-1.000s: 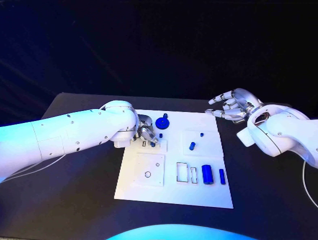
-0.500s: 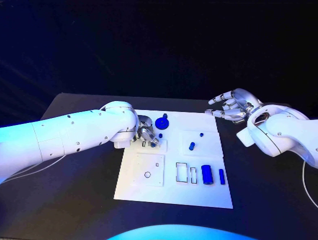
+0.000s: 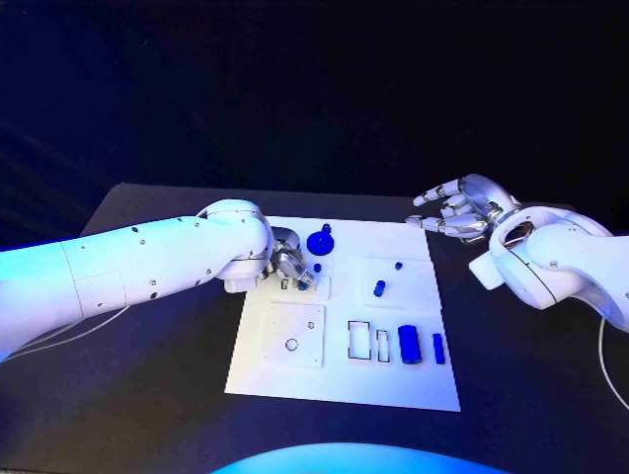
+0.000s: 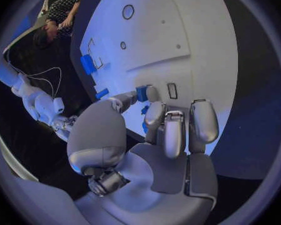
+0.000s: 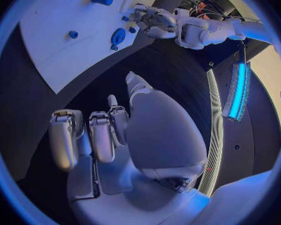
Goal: Assemble the parts on the task board
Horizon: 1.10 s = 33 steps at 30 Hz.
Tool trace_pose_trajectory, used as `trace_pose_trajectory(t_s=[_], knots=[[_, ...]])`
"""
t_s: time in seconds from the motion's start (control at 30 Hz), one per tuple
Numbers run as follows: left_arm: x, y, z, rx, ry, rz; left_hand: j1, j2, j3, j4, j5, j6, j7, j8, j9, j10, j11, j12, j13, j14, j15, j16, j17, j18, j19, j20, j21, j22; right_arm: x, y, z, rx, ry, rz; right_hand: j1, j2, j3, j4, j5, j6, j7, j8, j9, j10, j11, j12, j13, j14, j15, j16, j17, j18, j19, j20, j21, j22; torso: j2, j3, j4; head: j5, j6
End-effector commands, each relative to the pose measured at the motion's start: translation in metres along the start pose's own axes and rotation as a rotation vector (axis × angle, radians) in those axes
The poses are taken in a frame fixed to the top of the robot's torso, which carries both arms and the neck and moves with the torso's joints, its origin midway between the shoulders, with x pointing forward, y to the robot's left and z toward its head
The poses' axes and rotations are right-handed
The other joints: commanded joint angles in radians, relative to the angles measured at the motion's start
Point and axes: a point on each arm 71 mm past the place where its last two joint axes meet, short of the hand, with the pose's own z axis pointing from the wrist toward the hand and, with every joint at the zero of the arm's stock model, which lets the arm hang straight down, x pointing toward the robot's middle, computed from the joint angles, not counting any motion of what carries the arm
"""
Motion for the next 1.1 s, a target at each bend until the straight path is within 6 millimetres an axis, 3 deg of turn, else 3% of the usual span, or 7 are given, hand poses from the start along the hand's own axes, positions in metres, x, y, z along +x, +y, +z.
trace_pose_trajectory(t_s=[0.03, 0.53, 0.67, 0.77, 0.9, 1.1], knots=[[0.0032, 0.0022, 0.0010, -0.001, 0.019, 0.008, -0.010, -0.001, -0.010, 0.001, -0.004, 0.002, 0.004, -0.006, 0.000, 0.007, -0.001, 0.004, -0.001, 0.102, -0.007, 0.007, 0.263, -0.018, 0.005, 0.000, -0.003, -0.001, 0.0007, 0.0008, -0.0002, -0.013, 0.007, -0.008, -0.008, 0.000, 0.007, 0.001, 0.002, 0.007, 0.001, 0.006, -0.001, -0.008, -0.001, -0.007, 0.079, 0.083, -0.001, -0.005, 0.177, 0.017, 0.054, 0.002, -0.003, 0.207, 0.000, -0.0007, 0.0007, -0.001, 0.000], [0.0017, 0.0062, -0.0007, -0.007, 0.009, 0.011, 0.001, -0.013, -0.120, 0.057, -0.012, 0.009, 0.002, -0.010, 0.008, 0.012, -0.003, 0.007, 0.010, 0.102, -0.009, 0.007, 0.263, -0.019, 0.010, -0.002, -0.002, 0.005, -0.0003, -0.0001, -0.0004, -0.011, 0.004, -0.008, -0.013, -0.002, 0.006, 0.002, -0.005, 0.006, 0.001, 0.007, -0.002, -0.007, 0.000, -0.006, 0.080, 0.083, -0.001, -0.005, 0.176, 0.017, 0.054, 0.002, -0.004, 0.207, 0.000, -0.0005, 0.0010, -0.002, -0.001], [0.0016, 0.0056, -0.0008, -0.004, 0.007, 0.006, 0.009, -0.011, -0.160, 0.080, -0.041, 0.010, 0.001, -0.013, 0.010, 0.013, -0.004, 0.006, 0.011, 0.102, -0.010, 0.007, 0.263, -0.019, 0.010, -0.003, -0.003, 0.005, -0.0003, -0.0002, -0.0003, -0.011, 0.004, -0.008, -0.015, -0.002, 0.006, 0.002, -0.007, 0.006, 0.001, 0.007, -0.003, -0.007, 0.000, -0.005, 0.080, 0.083, -0.001, -0.005, 0.176, 0.017, 0.054, 0.002, -0.003, 0.207, 0.000, -0.0002, 0.0004, -0.002, 0.000], [0.0014, 0.0050, -0.0010, -0.001, 0.005, 0.000, 0.007, -0.006, -0.194, 0.083, -0.083, 0.010, 0.001, -0.016, 0.011, 0.013, -0.004, 0.006, 0.013, 0.102, -0.010, 0.007, 0.263, -0.019, 0.010, -0.003, -0.003, 0.006, -0.0003, -0.0002, -0.0003, -0.012, 0.004, -0.008, -0.016, -0.002, 0.006, 0.002, -0.009, 0.006, 0.001, 0.007, -0.003, -0.008, 0.000, -0.006, 0.079, 0.083, -0.001, -0.006, 0.175, 0.018, 0.053, 0.002, -0.004, 0.207, -0.001, 0.0003, 0.0009, -0.002, 0.000], [0.0003, 0.0051, -0.0025, 0.004, 0.000, -0.012, -0.004, -0.001, -0.225, 0.085, -0.114, 0.010, 0.001, -0.019, 0.012, 0.011, -0.003, 0.003, 0.011, 0.102, -0.010, 0.007, 0.263, -0.019, 0.010, -0.003, -0.004, 0.005, -0.0003, -0.0004, -0.0002, -0.011, 0.004, -0.008, -0.016, -0.002, 0.006, 0.002, -0.009, 0.006, 0.001, 0.007, -0.003, -0.008, 0.000, -0.006, 0.079, 0.083, -0.001, -0.006, 0.175, 0.018, 0.053, 0.002, -0.004, 0.207, -0.001, -0.0001, 0.0014, -0.002, 0.001], [-0.0060, 0.0091, -0.0080, 0.007, -0.024, -0.033, -0.007, 0.001, -0.232, 0.084, -0.119, 0.009, 0.001, -0.020, 0.013, 0.008, -0.003, -0.001, 0.005, 0.102, -0.010, 0.007, 0.263, -0.018, 0.009, -0.003, -0.005, 0.005, -0.0005, -0.0010, -0.0001, -0.011, 0.002, -0.008, -0.018, -0.003, 0.005, 0.002, -0.012, 0.005, 0.001, 0.007, -0.003, -0.008, 0.000, -0.006, 0.079, 0.083, -0.001, -0.006, 0.175, 0.018, 0.053, 0.002, -0.005, 0.206, -0.003, 0.0016, 0.0024, -0.001, 0.006]])
